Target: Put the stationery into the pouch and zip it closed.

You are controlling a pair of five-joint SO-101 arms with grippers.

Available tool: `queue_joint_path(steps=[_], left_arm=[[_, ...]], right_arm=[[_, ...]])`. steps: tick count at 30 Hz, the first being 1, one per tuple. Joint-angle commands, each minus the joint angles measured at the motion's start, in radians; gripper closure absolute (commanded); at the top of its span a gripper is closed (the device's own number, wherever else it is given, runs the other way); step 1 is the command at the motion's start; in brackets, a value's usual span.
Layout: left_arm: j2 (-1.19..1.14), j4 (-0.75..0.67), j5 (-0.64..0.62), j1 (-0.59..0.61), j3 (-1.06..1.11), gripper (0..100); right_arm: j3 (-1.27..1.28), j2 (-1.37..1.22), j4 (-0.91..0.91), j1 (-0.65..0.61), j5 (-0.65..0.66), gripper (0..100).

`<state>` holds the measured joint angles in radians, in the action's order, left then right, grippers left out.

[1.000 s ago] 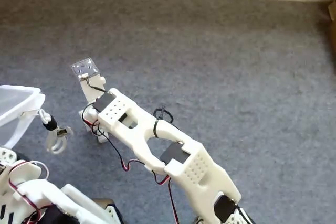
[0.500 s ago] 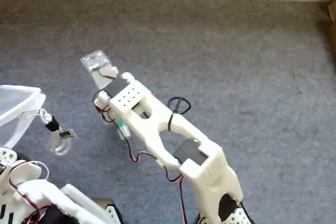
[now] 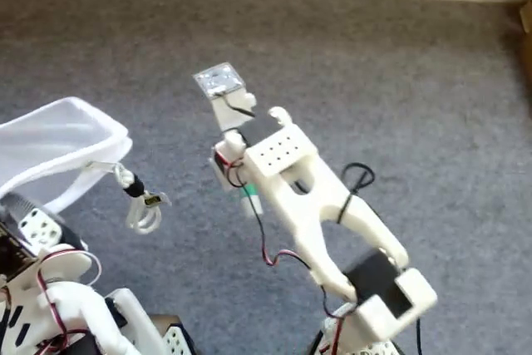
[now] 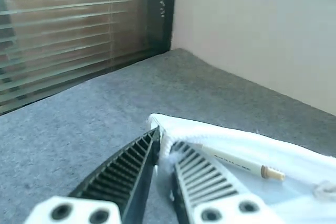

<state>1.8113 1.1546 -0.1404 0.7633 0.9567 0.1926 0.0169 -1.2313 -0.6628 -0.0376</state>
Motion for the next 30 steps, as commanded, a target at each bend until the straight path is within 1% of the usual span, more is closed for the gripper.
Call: queue_joint_path(steps=[1, 6, 11, 14, 18, 24, 30], left_arm=[[0.008, -0.005, -0.009, -0.142, -0.064, 99], [0.008, -0.006, -0.009, -0.269, -0.065, 99], [0.008, -0.012, -0.005, -0.398, -0.071, 99], [-0.016, -0.006, -0.005, -0.466, -0.116, 99], [-0.160, 0.000, -0.005, -0.545, -0.231, 99], [-0.410, 0.092, -0.005, -0.671, -0.423, 99], [-0.604, 0.153, -0.005, -0.722, -0.556, 99]], right_arm=[[0.097, 0.179, 0.004, 0.058, 0.035, 92.6], [0.208, 0.295, 0.004, 0.122, 0.038, 92.6], [0.254, 0.357, 0.005, 0.166, 0.034, 92.6], [0.277, 0.394, 0.005, 0.183, 0.032, 92.6], [0.302, 0.461, 0.005, 0.206, 0.032, 92.6], [0.331, 0.618, 0.005, 0.277, 0.032, 92.6], [0.348, 0.803, 0.005, 0.320, 0.032, 92.6]])
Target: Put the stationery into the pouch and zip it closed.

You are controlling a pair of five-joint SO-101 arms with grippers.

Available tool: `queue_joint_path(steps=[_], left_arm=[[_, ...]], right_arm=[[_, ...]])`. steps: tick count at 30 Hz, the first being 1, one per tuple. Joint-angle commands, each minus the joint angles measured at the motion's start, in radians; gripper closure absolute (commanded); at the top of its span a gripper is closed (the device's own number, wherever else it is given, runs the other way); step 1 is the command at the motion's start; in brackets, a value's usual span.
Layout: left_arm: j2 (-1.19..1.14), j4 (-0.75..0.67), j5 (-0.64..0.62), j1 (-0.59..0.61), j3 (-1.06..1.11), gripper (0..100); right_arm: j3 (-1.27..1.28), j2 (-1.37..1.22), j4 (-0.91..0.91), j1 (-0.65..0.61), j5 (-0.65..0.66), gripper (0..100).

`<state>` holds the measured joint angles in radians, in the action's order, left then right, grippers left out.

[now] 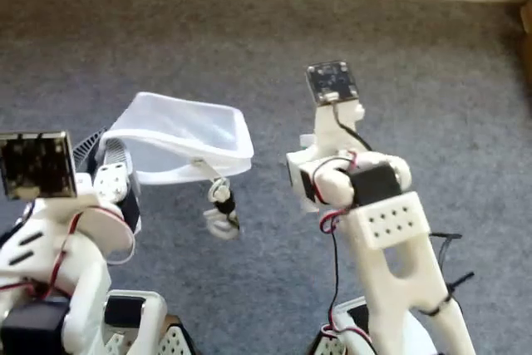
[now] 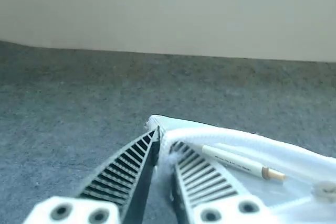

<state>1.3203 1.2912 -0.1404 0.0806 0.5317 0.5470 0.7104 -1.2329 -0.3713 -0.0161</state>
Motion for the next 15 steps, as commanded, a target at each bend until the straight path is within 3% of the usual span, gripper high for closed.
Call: queue_joint_path(steps=[1, 15], left_arm=[[-0.145, 0.031, -0.005, -0.044, -0.147, 99], [-0.545, 0.244, -0.006, -0.056, -0.453, 99]], right_arm=[[-0.002, 0.136, 0.007, 0.038, 0.011, 92.6], [0.005, 0.447, 0.197, 0.039, 0.009, 92.6]])
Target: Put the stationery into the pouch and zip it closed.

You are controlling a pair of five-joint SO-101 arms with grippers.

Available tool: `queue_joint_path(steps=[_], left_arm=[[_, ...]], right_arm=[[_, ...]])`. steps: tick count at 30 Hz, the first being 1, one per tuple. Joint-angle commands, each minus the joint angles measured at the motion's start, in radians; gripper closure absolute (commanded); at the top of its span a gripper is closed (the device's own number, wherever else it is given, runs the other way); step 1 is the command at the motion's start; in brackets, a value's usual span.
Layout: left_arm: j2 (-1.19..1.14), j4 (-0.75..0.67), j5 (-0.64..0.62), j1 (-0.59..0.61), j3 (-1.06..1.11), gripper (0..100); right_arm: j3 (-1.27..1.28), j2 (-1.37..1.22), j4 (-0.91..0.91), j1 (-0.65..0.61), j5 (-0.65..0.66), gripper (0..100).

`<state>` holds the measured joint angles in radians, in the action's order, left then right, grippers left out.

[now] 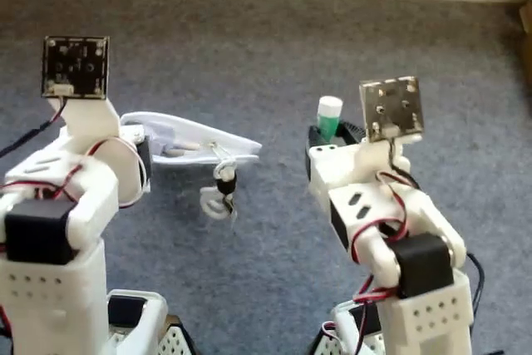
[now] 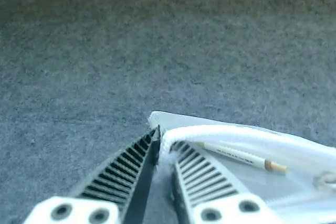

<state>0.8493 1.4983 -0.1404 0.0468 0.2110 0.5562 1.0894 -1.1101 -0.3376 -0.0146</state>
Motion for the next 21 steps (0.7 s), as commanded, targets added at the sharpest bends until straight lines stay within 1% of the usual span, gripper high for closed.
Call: queue_joint_path(steps=[1, 6, 10, 15, 17, 21], left_arm=[[-0.101, 0.051, -0.006, -0.022, -0.151, 99], [-0.188, 0.083, -0.006, -0.022, -0.200, 99], [-0.197, 0.086, -0.006, -0.022, -0.205, 99], [-0.203, 0.086, -0.006, -0.022, -0.199, 99], [-0.203, 0.086, -0.006, -0.022, -0.199, 99], [-0.203, 0.086, -0.006, -0.038, -0.197, 99]], right_arm=[[-0.004, 0.084, 0.101, -0.001, 0.008, 92.6], [-0.004, 0.127, 0.216, -0.094, 0.008, 92.6], [-0.004, 0.127, 0.294, -0.176, 0.008, 92.6], [0.001, 0.124, 0.440, -0.265, 0.008, 92.6], [0.039, 0.119, 0.524, -0.302, 0.012, 92.6], [0.163, 0.081, 0.760, -0.355, 0.014, 92.6]])
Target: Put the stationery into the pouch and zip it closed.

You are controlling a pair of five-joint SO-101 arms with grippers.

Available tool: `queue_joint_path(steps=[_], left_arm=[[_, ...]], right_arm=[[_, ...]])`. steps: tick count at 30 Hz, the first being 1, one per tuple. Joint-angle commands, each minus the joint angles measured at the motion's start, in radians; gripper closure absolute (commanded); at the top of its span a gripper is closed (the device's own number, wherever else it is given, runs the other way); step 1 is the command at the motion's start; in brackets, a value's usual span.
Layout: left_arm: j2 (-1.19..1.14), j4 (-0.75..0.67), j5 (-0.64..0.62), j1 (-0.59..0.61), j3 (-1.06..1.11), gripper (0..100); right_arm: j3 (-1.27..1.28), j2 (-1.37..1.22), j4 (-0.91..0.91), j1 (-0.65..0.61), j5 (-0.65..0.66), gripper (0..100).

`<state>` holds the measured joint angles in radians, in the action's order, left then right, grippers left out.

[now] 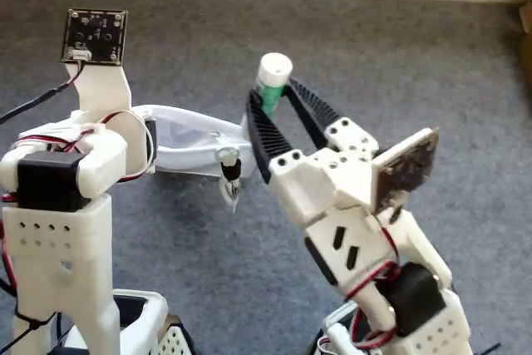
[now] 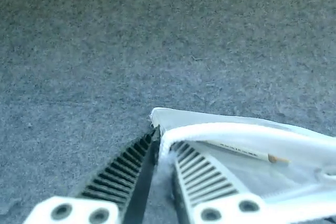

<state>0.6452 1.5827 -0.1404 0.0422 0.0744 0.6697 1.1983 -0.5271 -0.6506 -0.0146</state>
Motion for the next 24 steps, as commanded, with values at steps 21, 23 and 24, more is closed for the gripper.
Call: queue_joint_path(steps=[21, 23, 24], left_arm=[[0.005, -0.006, -0.005, -0.036, -0.024, 99], [0.005, -0.006, -0.005, -0.036, -0.024, 99], [0.004, -0.006, -0.005, -0.036, -0.024, 99]], right_arm=[[0.259, -0.248, 0.628, -0.154, 0.015, 92.6], [0.277, -0.229, 0.633, -0.165, 0.015, 92.6], [0.285, -0.209, 0.633, -0.166, 0.015, 92.6]])
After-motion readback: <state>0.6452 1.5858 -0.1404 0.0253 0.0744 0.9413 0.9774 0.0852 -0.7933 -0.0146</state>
